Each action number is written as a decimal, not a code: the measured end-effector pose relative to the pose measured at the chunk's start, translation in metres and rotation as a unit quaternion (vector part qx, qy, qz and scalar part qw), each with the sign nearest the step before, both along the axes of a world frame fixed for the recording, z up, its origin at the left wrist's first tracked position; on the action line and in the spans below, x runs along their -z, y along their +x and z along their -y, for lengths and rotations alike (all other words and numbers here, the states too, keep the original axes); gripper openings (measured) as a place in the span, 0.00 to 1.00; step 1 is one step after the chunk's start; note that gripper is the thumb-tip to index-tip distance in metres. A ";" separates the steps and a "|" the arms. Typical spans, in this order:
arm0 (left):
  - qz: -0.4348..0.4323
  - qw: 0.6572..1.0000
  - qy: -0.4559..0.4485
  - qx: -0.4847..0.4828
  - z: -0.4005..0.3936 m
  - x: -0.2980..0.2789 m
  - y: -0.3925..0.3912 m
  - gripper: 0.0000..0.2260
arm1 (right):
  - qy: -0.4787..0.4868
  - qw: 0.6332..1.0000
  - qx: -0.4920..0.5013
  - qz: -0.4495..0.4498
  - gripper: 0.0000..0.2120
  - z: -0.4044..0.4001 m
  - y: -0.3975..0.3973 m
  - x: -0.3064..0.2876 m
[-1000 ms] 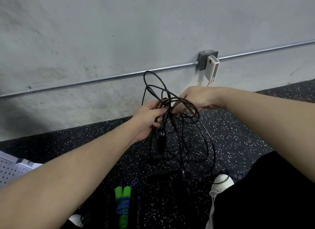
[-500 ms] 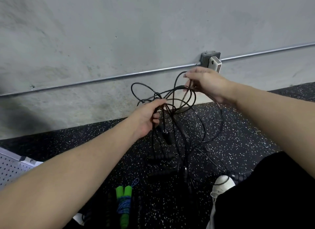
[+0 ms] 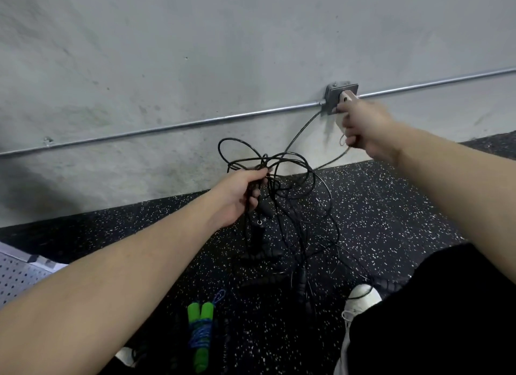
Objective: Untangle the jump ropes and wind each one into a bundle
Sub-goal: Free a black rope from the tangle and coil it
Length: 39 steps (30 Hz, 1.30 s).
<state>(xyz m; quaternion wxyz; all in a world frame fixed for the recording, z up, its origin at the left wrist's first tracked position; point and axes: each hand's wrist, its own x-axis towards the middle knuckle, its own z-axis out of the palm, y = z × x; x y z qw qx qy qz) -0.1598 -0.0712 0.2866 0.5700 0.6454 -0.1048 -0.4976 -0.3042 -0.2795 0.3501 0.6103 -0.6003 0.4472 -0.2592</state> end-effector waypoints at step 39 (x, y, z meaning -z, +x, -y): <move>-0.004 0.999 -0.034 0.032 -0.007 -0.017 -0.001 0.11 | -0.173 0.963 -0.196 -0.067 0.08 -0.032 0.004 0.004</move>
